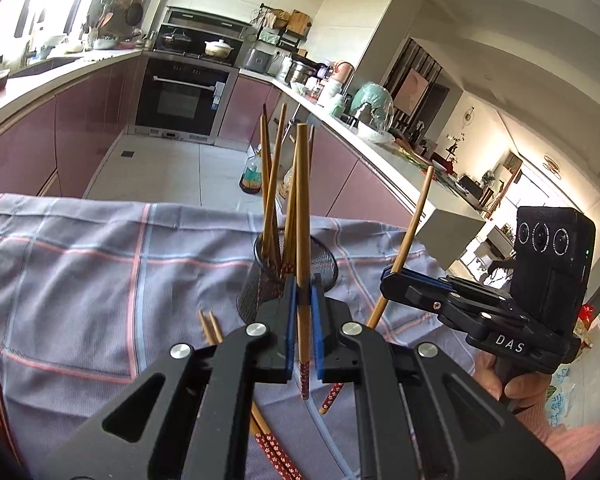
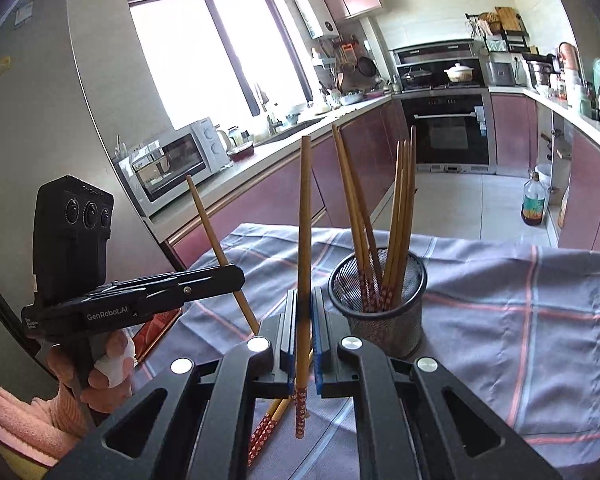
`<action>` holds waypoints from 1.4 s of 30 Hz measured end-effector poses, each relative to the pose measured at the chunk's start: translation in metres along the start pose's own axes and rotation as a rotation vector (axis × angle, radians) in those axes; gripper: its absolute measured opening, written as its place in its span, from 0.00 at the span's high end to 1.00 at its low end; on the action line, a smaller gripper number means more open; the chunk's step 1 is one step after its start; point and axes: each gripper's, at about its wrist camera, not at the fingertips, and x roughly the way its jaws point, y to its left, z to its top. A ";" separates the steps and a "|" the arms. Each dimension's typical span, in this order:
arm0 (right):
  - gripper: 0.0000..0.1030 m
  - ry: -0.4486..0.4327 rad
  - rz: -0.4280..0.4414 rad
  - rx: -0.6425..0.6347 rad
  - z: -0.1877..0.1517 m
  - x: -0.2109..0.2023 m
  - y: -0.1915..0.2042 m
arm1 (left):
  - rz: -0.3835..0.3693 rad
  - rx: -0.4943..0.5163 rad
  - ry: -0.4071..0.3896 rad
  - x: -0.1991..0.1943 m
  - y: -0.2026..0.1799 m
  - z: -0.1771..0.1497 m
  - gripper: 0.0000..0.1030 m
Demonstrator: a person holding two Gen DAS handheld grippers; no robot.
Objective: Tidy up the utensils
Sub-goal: 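Lift the chopstick upright with the right gripper over the mesh cup, then lower the chopstick into the cup and open the right gripper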
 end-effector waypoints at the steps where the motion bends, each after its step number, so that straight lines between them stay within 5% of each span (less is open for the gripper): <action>1: 0.95 -0.008 -0.003 -0.004 0.003 -0.001 0.000 | -0.002 0.006 -0.010 -0.002 -0.002 0.004 0.93; 21: 0.95 -0.183 -0.099 -0.086 0.071 -0.020 -0.007 | 0.054 0.079 -0.158 -0.007 -0.035 0.088 0.93; 42: 0.95 -0.125 -0.156 -0.066 0.071 0.018 -0.023 | 0.159 0.090 -0.032 0.051 -0.026 0.082 0.93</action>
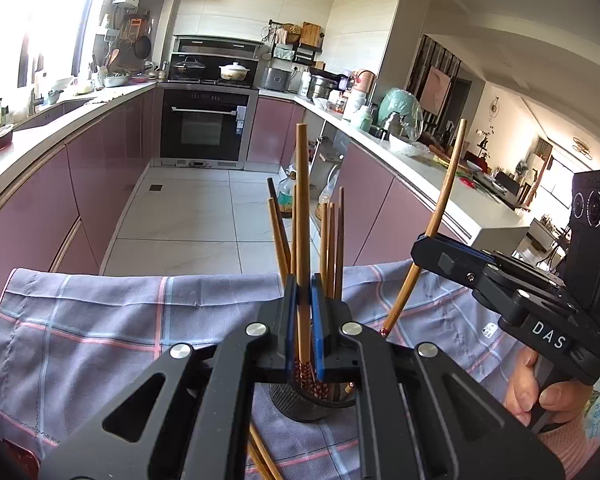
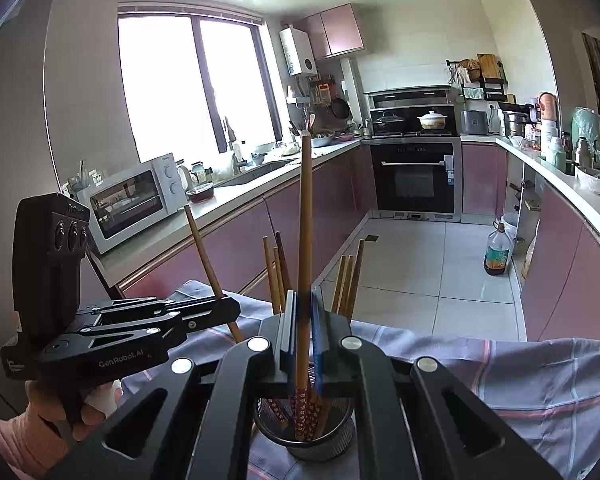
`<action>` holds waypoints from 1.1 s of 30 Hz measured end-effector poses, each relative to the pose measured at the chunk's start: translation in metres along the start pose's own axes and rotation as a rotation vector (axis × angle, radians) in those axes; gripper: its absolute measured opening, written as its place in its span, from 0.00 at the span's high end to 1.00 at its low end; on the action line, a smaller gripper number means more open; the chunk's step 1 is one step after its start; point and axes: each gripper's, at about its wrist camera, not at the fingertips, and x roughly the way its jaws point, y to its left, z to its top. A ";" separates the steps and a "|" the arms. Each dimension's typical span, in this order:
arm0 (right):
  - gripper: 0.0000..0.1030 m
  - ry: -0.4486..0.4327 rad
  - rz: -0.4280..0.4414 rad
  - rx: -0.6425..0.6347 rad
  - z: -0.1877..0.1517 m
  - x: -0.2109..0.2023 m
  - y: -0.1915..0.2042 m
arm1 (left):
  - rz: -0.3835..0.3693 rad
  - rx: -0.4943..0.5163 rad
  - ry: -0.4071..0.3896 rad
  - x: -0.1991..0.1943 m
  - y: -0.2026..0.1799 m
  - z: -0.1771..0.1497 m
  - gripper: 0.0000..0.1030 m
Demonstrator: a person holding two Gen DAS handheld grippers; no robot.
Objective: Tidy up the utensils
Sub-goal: 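Lower the chopstick into the cup and open the right gripper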
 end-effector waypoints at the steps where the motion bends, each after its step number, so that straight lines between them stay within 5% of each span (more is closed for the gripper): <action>1: 0.95 0.004 -0.005 -0.005 -0.001 0.002 0.000 | 0.001 0.002 0.002 0.002 0.001 -0.001 0.93; 33: 0.94 0.167 -0.017 0.010 -0.029 0.044 -0.004 | 0.044 0.055 0.092 0.037 0.005 -0.020 0.92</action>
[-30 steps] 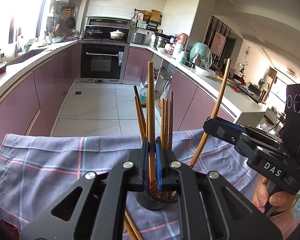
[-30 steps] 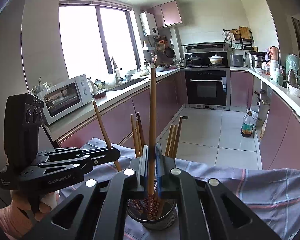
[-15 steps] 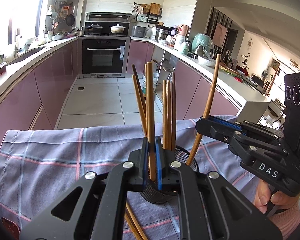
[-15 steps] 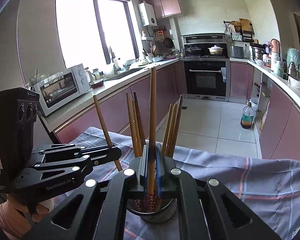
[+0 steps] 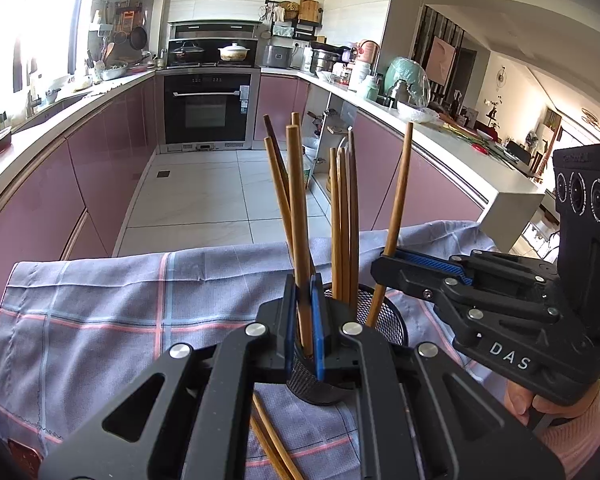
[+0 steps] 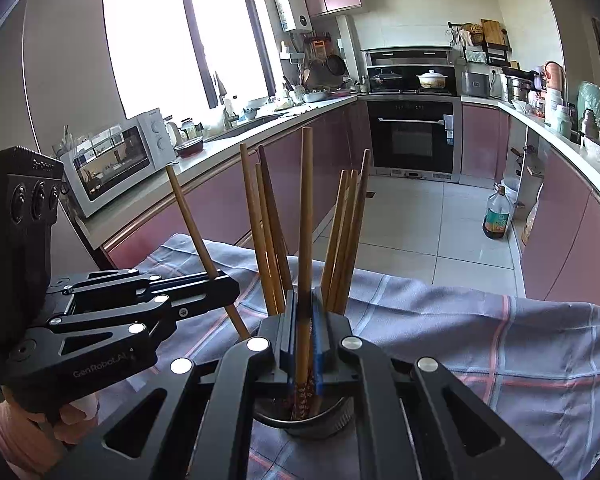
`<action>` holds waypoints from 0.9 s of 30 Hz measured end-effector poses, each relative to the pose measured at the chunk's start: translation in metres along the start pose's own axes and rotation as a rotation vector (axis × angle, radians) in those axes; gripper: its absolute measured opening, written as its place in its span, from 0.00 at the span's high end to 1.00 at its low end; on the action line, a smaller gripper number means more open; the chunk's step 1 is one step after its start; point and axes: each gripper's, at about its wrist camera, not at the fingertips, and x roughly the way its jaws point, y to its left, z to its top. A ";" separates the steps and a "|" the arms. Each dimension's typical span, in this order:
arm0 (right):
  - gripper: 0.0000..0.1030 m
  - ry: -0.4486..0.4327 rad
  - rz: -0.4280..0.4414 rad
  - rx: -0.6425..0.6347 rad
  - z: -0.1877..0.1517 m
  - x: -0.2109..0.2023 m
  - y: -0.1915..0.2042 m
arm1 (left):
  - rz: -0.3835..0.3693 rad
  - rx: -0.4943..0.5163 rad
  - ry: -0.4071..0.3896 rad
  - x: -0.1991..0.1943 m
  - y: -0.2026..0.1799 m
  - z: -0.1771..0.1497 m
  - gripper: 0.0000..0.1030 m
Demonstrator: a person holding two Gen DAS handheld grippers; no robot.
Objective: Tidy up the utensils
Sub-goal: 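Lower the chopstick into the cup and open the right gripper, then withdraw the right gripper from the cup toward the last two chopsticks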
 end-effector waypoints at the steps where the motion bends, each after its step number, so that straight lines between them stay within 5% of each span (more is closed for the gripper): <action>1: 0.93 0.007 -0.003 0.004 -0.001 0.001 -0.001 | -0.004 0.000 0.008 0.002 0.001 0.000 0.92; 9: 0.90 0.023 -0.012 0.022 -0.009 0.004 -0.006 | -0.013 -0.008 0.011 0.008 0.004 -0.004 0.87; 16: 0.84 0.013 0.004 0.026 -0.019 -0.009 -0.007 | 0.014 -0.030 -0.022 -0.006 0.014 -0.017 0.67; 20: 0.82 0.009 0.042 0.009 -0.030 -0.023 0.000 | 0.048 -0.044 -0.030 -0.021 0.026 -0.035 0.64; 27: 0.79 0.096 0.141 -0.039 -0.065 -0.025 0.029 | 0.077 -0.059 0.072 -0.018 0.046 -0.087 0.63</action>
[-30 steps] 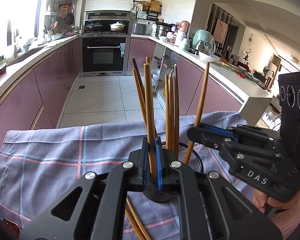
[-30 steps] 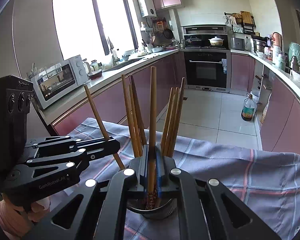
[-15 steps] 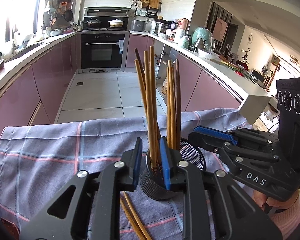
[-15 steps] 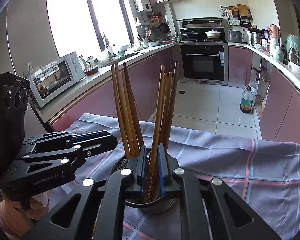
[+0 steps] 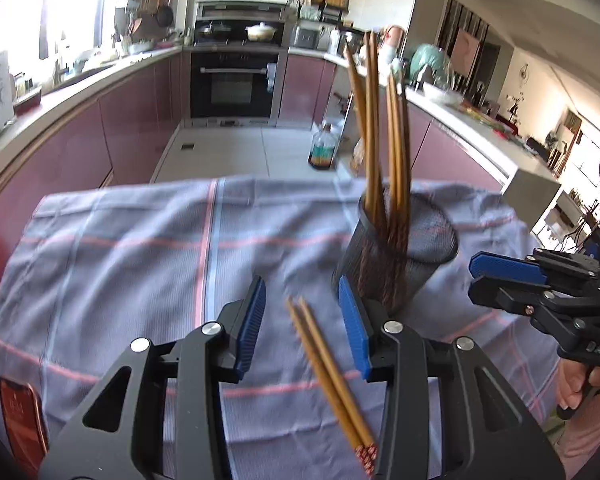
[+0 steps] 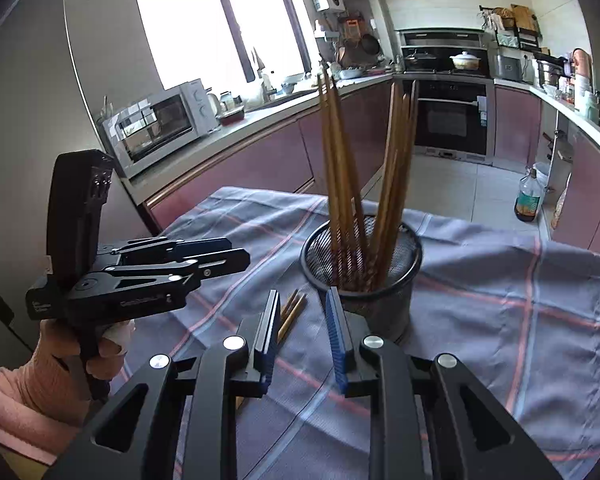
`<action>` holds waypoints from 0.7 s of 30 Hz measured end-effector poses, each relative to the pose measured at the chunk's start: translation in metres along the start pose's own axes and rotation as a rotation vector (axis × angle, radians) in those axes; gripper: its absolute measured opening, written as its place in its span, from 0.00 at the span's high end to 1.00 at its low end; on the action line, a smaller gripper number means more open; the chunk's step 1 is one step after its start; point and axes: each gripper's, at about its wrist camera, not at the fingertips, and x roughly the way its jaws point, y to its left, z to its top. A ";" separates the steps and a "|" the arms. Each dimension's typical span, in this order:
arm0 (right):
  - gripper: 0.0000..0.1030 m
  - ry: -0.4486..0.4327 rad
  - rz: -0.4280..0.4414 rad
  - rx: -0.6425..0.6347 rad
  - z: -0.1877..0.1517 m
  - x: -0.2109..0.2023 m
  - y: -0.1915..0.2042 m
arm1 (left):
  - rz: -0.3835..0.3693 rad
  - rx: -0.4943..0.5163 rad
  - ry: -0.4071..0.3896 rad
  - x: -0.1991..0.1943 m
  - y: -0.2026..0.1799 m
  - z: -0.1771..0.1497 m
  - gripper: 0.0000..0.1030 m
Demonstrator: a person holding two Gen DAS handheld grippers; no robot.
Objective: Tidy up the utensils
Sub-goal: 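Withdraw the right gripper from the cup toward the last two chopsticks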
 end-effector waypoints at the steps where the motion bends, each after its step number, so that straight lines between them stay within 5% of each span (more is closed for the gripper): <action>1: 0.79 0.026 0.016 -0.001 -0.006 0.006 0.004 | -0.002 -0.004 0.017 0.003 0.003 -0.008 0.63; 9: 0.79 0.213 0.066 0.051 -0.043 0.067 0.024 | 0.038 -0.024 0.094 0.021 0.016 -0.052 0.63; 21: 0.79 0.258 0.010 0.058 -0.050 0.094 0.039 | 0.036 -0.053 0.104 0.018 0.018 -0.067 0.63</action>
